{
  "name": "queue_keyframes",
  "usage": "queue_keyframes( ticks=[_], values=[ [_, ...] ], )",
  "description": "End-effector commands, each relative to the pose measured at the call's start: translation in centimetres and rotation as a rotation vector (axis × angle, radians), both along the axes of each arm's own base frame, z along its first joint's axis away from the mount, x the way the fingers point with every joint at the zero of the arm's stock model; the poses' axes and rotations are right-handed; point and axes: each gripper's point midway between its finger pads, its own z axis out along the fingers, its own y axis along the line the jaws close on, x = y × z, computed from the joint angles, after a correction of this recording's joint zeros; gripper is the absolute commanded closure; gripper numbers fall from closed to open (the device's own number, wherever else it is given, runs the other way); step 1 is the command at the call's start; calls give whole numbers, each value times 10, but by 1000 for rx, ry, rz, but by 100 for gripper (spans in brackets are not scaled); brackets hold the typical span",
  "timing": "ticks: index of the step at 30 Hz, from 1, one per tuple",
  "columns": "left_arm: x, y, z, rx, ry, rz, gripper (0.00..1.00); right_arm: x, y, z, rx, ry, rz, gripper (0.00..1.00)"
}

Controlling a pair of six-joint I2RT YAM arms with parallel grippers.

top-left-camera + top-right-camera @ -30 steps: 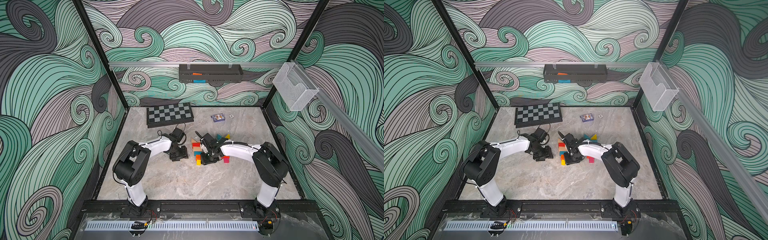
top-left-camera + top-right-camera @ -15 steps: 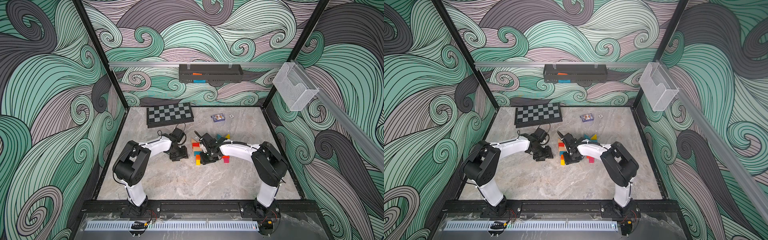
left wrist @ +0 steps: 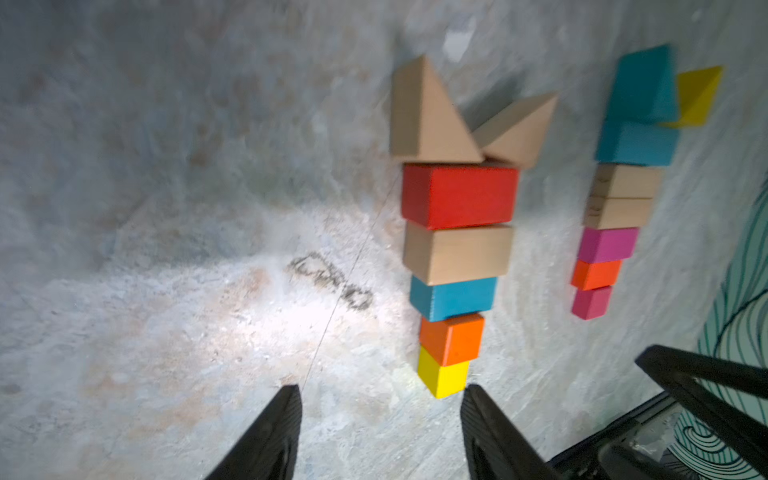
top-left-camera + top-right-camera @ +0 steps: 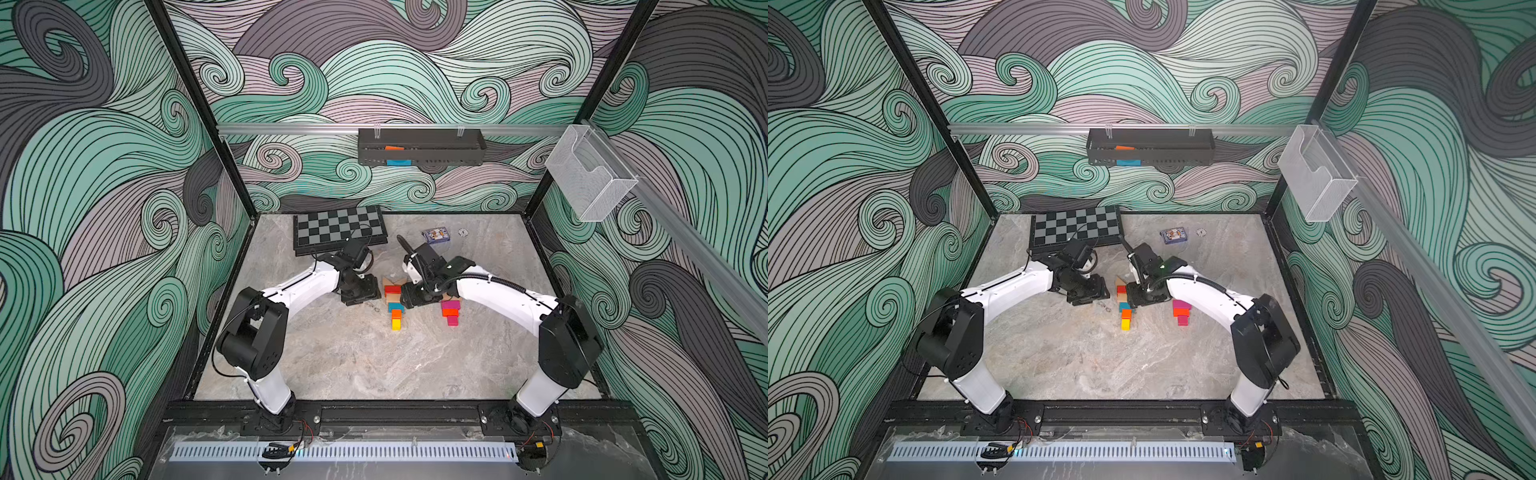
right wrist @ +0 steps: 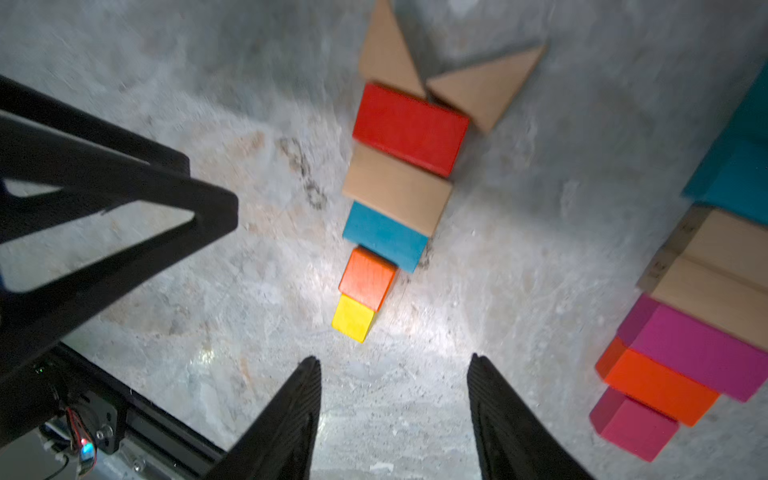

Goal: Assemble a carrot with building blocks
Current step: Adjust the building block at the center of the board.

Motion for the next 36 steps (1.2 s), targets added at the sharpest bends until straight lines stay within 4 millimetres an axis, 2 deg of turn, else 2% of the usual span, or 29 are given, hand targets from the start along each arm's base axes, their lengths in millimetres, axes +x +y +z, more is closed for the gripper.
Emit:
queue_keyframes(
  ticks=[1,7,11,15,24,36],
  values=[
    [10,4,40,-16,-78,-6,35,22,-7,-4,-19,21,-14,41],
    [16,9,74,-54,-140,10,31,70,7,-30,-45,36,-19,39],
    [7,10,79,-82,-141,9,31,96,4,-39,-101,-4,-40,37],
    [-1,15,77,-93,-141,18,32,111,-3,-43,-172,-54,-34,37],
    [-1,20,72,-112,-123,32,32,113,-6,-60,-209,-38,-18,37],
    [2,20,67,-124,-103,39,33,112,0,-73,-206,-12,8,37]
  ],
)
